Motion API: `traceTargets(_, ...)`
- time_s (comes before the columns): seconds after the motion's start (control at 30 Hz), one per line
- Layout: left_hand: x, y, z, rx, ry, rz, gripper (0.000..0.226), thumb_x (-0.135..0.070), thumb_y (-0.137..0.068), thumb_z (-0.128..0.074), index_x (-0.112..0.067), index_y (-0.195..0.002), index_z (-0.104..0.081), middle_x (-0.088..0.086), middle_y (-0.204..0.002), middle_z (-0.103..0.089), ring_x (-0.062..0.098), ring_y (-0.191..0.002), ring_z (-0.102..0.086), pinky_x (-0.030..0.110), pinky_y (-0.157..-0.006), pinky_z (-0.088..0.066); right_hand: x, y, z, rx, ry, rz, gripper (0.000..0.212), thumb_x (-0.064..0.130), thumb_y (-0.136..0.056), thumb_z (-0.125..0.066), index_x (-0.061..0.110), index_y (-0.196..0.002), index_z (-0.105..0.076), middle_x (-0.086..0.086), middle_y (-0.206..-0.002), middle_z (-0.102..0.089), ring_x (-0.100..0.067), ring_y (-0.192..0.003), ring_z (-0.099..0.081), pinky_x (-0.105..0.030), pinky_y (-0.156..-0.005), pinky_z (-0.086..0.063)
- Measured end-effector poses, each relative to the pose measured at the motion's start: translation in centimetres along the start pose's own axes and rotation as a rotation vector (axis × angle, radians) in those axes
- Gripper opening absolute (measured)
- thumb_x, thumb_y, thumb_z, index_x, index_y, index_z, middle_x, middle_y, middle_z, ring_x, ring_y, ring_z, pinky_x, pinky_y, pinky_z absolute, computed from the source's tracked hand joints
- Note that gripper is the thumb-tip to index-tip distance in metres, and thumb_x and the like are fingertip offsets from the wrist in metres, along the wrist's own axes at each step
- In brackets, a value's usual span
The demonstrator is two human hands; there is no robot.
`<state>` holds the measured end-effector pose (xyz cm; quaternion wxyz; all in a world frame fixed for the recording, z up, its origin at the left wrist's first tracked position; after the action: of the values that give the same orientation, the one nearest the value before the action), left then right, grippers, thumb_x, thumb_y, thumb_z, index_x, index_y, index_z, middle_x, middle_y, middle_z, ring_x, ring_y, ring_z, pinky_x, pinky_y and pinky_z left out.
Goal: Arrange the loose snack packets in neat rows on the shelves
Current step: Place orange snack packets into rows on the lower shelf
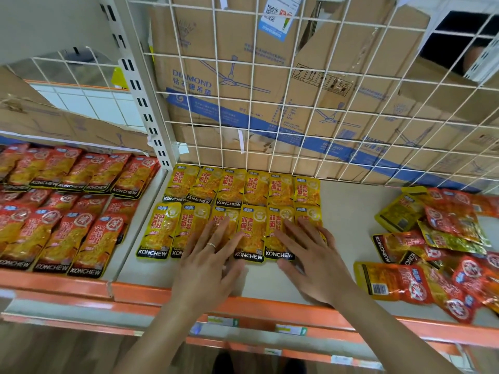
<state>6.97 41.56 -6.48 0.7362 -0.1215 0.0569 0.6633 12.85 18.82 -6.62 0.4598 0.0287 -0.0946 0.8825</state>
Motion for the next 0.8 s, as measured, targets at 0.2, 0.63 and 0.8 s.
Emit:
traceTargets(0.2,5.4,2.8,2.5,-0.039,-0.062,0.173,0.07,-0.076,-0.089,-0.029,-0.048,-0.153,-0.027,0.0,-0.165,-0.023,0.041,-0.15,-0.02,0.071,-0.112,-0.017,2.0,-0.3,0.5,0.067,-0.079,-0.024,0.061,0.069,-0.093,-0.032,0.045,-0.15,-0.031,0.011,-0.165,-0.016,-0.03,-0.153,-0.006,-0.064,-0.116,-0.013)
traceTargets(0.63,9.0,1.9,1.4,0.147,-0.094,0.182,0.066,-0.078,-0.087,0.007,-0.061,-0.15,-0.002,-0.004,-0.167,-0.003,0.044,-0.152,-0.003,0.066,-0.118,-0.012,5.4,-1.9,-0.6,0.195,-0.031,0.054,0.055,0.067,-0.095,-0.023,0.059,-0.149,-0.015,0.021,-0.161,0.007,-0.027,-0.152,0.017,-0.065,-0.115,0.008)
traceTargets(0.8,8.1,1.9,2.2,0.139,-0.118,0.168,0.073,-0.077,-0.091,-0.002,-0.049,-0.155,-0.02,-0.003,-0.167,-0.015,0.041,-0.151,-0.015,0.07,-0.114,-0.017,5.3,-1.5,0.0,0.119,-0.065,0.065,0.055,0.063,-0.096,-0.034,0.051,-0.149,-0.026,0.013,-0.163,-0.02,-0.028,-0.153,-0.004,-0.068,-0.115,-0.011)
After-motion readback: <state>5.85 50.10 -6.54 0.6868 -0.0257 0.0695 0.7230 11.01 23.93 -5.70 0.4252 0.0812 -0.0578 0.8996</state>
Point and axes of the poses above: each hand's wrist, its own y-axis away from the middle knuckle, its own z-axis out of the back of the hand, x = y × z, the point moved 5 cm from there along -y, towards the middle knuckle
